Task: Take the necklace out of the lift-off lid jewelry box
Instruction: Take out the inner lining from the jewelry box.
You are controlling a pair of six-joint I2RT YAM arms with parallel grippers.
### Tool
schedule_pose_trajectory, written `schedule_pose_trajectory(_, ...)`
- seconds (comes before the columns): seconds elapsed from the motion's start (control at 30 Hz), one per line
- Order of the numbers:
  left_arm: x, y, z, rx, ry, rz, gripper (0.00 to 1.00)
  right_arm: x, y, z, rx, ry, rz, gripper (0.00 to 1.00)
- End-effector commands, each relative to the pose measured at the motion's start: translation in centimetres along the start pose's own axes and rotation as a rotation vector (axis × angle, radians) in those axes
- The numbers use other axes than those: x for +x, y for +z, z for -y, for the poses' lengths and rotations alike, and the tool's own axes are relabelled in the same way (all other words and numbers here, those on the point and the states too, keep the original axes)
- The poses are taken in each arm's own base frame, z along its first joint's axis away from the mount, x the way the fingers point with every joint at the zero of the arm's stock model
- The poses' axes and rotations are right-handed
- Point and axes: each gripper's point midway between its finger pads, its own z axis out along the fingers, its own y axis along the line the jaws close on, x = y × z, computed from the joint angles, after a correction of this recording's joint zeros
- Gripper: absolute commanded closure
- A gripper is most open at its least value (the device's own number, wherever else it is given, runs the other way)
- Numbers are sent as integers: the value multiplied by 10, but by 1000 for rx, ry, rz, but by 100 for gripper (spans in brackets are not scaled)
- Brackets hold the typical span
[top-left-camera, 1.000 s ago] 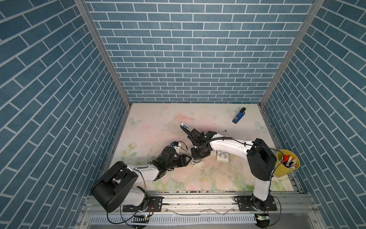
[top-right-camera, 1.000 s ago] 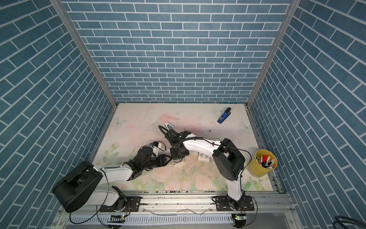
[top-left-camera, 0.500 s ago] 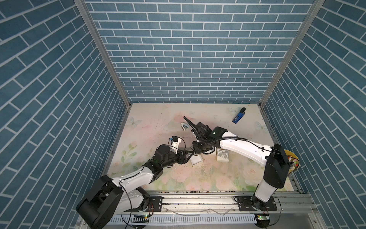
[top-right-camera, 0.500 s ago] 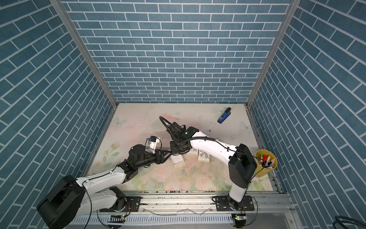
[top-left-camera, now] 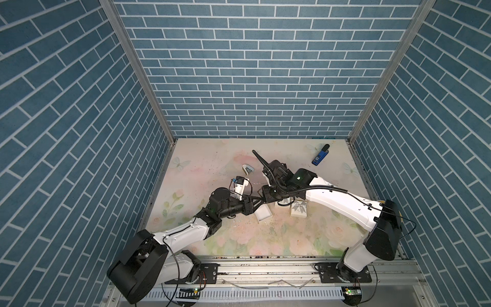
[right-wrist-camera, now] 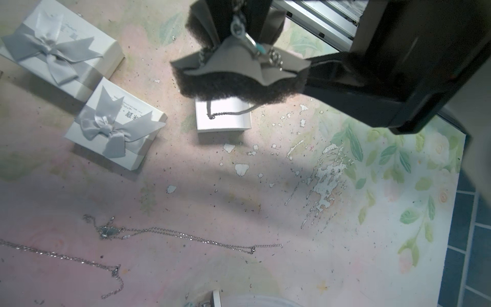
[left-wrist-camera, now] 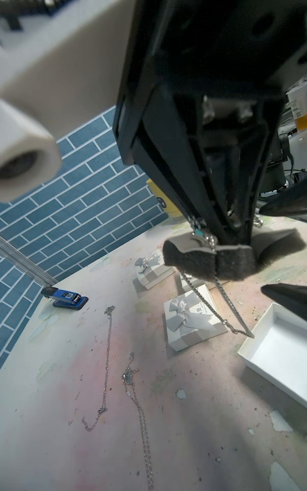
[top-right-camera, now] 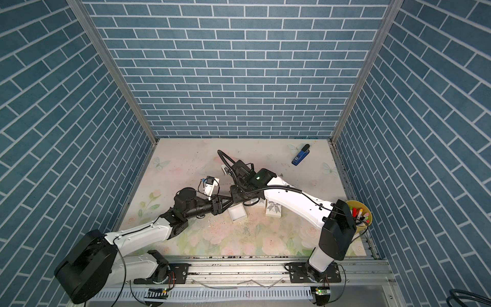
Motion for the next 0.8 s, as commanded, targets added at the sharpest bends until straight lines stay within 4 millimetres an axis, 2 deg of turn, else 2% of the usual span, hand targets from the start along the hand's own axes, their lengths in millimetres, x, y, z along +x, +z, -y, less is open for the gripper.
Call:
schedule_pose_trajectory(0.0, -12, 2, 10, 41, 4, 25, 58, -3, -14, 2, 9, 35, 29, 100)
schedule_pose_trajectory(0.23, -10, 2, 9, 42, -1, 22, 57, -4, -17, 0, -8, 36, 39, 100)
schedule_pose_trajectory(0.5, -14, 11, 12, 69, 13, 18, 66, -6, -15, 1, -24, 53, 45, 100)
schedule_pose_trajectory(0.63, -16, 14, 14, 88, 25, 21, 77, -7, -17, 3, -28, 64, 51, 100)
schedule_pose_trajectory(0.73, -17, 14, 14, 85, 50, 30, 97, -8, -19, 5, -32, 71, 57, 100)
schedule_pose_trajectory(0.77, -17, 13, 13, 79, 62, 34, 100, -9, -19, 5, -37, 75, 61, 100)
